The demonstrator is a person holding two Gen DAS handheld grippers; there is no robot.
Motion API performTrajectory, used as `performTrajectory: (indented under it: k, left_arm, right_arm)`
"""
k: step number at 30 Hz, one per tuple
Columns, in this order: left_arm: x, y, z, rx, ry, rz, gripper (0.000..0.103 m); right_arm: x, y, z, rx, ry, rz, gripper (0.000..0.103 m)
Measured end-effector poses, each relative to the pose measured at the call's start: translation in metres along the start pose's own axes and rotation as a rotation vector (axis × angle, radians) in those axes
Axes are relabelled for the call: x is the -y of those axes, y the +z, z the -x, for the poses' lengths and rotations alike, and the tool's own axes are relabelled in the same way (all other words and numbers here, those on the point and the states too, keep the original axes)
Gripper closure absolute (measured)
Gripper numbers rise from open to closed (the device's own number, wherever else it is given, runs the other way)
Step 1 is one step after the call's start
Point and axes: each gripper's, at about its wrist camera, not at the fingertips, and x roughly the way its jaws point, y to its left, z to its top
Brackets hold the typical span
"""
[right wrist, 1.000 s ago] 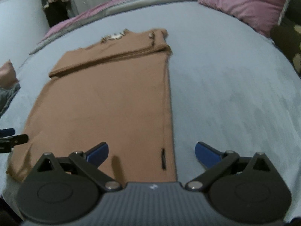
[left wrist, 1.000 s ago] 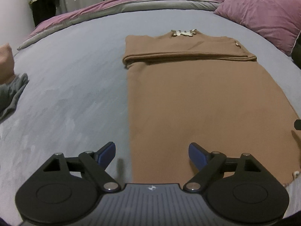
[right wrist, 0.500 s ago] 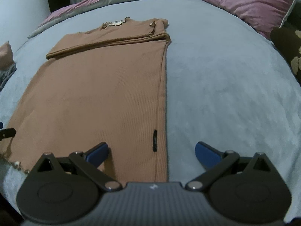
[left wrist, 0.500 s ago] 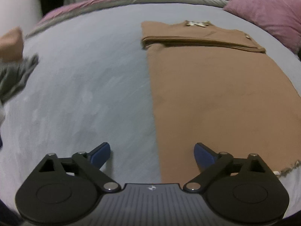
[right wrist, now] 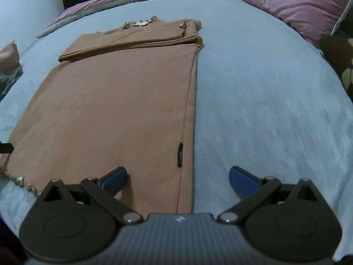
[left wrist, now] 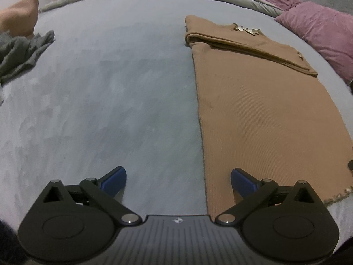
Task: Fold clothes
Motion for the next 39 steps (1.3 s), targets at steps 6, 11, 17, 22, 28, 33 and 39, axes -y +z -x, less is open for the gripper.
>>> performTrajectory:
  k: [6,11,17,22,28,33,39]
  left_arm:
    - [-0.023,0.000,0.008,-0.004,-0.113,0.114,0.004]
    - [-0.043,-0.001,0.012,-0.009,-0.203,0.237,0.024]
    - [-0.059,-0.003,0.007,-0.060,-0.349,0.357,0.048]
    - [-0.051,-0.004,-0.003,-0.127,-0.429,0.340,0.052]
    - [-0.048,-0.005,-0.013,-0.186,-0.507,0.353,0.053]
    - [-0.051,-0.007,-0.024,-0.242,-0.589,0.412,0.054]
    - [-0.053,-0.008,-0.035,-0.274,-0.642,0.465,0.055]
  right_arm:
    - [0.029,-0.002,0.010,-0.019,0.141,-0.159,0.000]
    - [0.050,-0.007,0.013,-0.053,0.270,-0.275,0.009]
    - [0.063,-0.012,0.013,-0.082,0.335,-0.316,0.029]
    - [0.076,-0.018,0.010,-0.109,0.414,-0.395,0.037]
    - [0.086,-0.023,0.000,-0.164,0.518,-0.450,0.040]
    - [0.091,-0.024,-0.009,-0.207,0.576,-0.480,0.039]
    - [0.087,-0.021,-0.020,-0.234,0.609,-0.503,0.038]
